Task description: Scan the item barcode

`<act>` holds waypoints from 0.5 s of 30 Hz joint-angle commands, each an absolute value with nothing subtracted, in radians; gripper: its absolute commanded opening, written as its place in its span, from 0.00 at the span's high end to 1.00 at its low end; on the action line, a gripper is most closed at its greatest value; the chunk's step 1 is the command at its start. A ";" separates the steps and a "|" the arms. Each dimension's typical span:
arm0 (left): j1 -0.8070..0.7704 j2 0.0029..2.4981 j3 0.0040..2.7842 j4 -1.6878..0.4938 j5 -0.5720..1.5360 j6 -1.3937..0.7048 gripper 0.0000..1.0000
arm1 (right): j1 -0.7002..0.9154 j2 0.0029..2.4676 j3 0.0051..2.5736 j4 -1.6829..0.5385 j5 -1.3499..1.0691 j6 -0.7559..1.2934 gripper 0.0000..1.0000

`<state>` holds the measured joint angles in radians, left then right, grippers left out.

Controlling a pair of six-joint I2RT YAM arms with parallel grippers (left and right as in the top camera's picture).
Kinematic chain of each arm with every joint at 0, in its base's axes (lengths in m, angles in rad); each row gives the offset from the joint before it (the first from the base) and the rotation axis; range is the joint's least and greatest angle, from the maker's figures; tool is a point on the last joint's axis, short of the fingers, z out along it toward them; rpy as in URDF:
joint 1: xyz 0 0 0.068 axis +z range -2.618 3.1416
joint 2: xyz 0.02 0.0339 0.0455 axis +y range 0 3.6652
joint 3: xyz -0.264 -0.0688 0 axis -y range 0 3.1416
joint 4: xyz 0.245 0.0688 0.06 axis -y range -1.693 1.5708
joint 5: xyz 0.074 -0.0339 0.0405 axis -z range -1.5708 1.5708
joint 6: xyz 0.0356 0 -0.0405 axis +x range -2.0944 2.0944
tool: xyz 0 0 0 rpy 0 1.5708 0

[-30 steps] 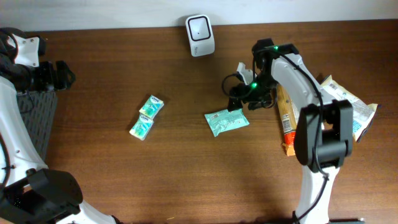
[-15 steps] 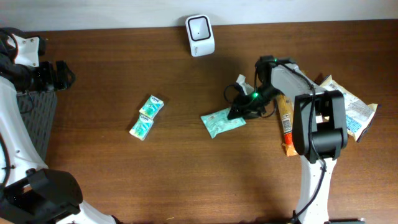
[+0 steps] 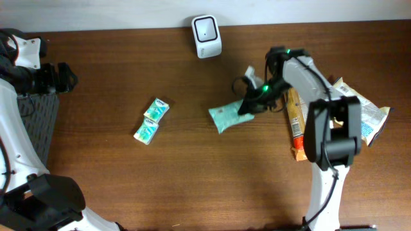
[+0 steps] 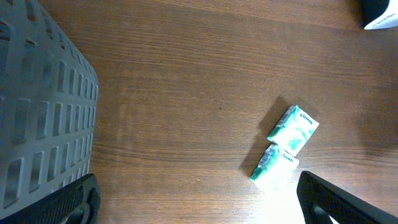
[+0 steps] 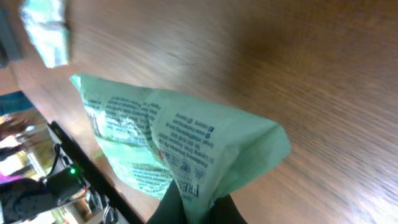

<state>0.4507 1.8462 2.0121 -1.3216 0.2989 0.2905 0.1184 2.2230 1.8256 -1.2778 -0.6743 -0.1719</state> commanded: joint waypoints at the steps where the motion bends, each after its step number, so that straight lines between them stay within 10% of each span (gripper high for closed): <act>1: 0.453 1.853 2.012 -1.322 0.299 0.281 0.01 | 0.130 1.998 1.958 -1.308 -0.616 -0.097 0.96; 15: 0.453 1.853 2.012 -1.322 0.299 0.281 0.01 | 0.345 1.716 1.979 -1.244 -0.020 0.031 0.96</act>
<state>0.4507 1.8462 2.0121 -1.3212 0.2985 0.2905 0.2733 1.6966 1.9720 -1.2911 -0.2901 0.0292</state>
